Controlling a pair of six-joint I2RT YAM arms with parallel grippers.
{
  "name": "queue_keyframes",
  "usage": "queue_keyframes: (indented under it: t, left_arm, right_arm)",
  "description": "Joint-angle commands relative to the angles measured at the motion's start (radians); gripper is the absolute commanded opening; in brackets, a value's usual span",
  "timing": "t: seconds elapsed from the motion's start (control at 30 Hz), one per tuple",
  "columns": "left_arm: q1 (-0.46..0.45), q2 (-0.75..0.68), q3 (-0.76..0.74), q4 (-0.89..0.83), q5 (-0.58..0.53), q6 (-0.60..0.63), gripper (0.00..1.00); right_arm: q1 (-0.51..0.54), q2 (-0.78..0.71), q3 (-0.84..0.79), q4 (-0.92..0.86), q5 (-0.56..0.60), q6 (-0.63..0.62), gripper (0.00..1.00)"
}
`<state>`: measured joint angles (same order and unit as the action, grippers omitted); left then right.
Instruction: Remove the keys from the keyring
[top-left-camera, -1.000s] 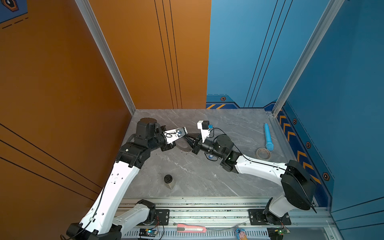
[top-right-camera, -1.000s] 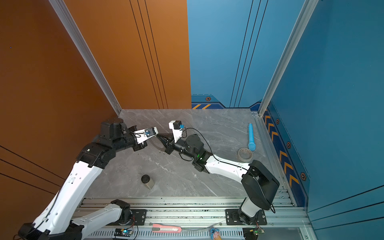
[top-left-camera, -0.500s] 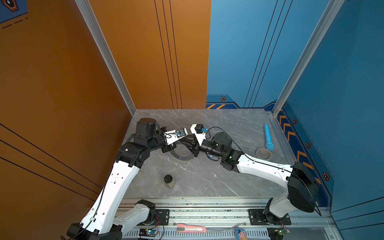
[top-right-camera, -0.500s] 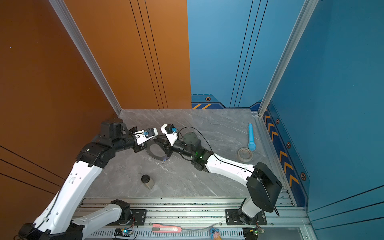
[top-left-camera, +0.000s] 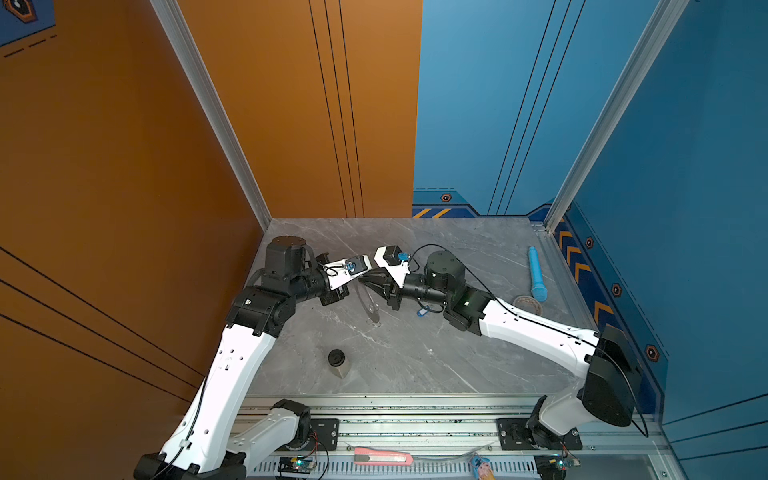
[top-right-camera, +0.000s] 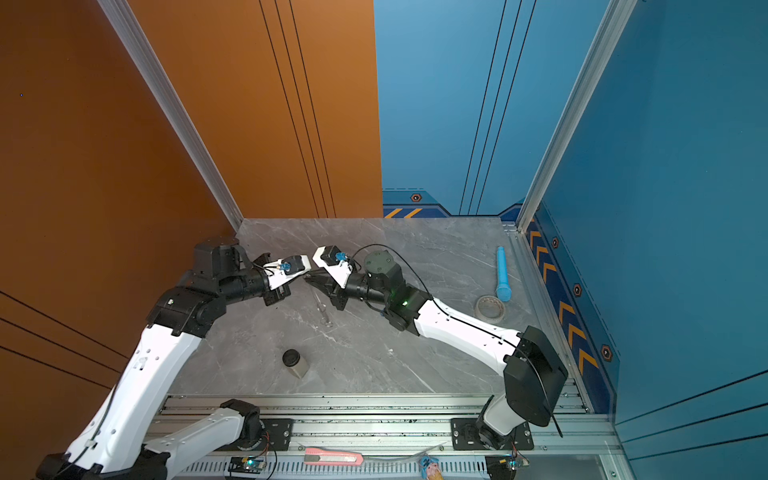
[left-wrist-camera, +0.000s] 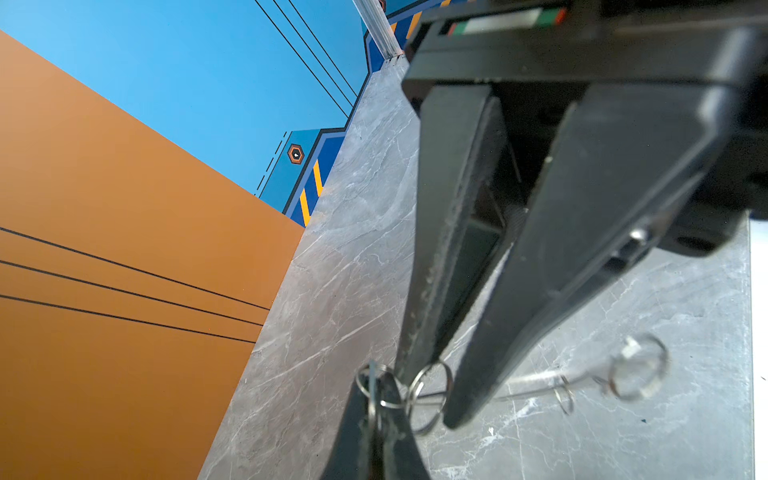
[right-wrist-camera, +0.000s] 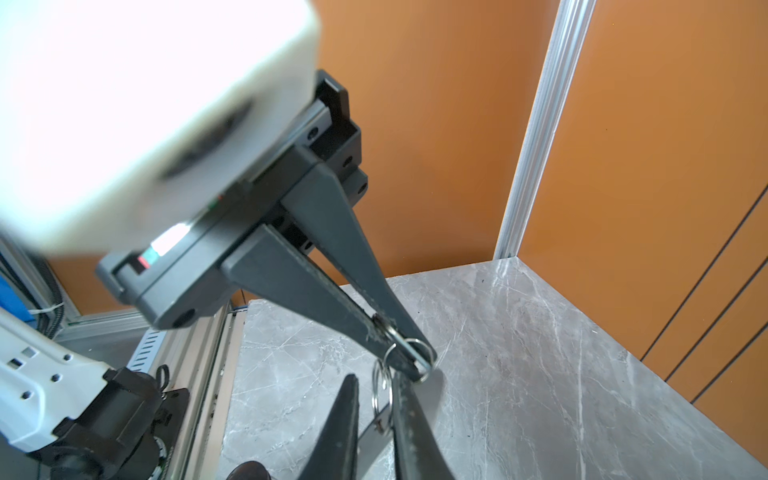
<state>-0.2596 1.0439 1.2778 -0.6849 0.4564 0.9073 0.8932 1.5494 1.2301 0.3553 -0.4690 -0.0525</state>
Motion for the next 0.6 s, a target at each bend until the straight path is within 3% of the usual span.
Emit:
queue_keyframes:
  t: [0.0, 0.17, 0.57]
  left_arm:
    - [0.013, -0.015, 0.010, -0.008, 0.049, -0.012, 0.00]
    - [0.032, -0.022, 0.012, -0.008, 0.059, -0.012, 0.00]
    - [0.070, -0.019, 0.014, -0.008, 0.090, -0.010, 0.00]
  right_arm:
    - [-0.005, 0.011, 0.053, -0.031, -0.076, -0.006, 0.14]
    - [-0.007, 0.037, 0.087, -0.085, -0.071, -0.013, 0.14]
    - [-0.001, 0.003, 0.058, -0.079, 0.028, -0.018, 0.25]
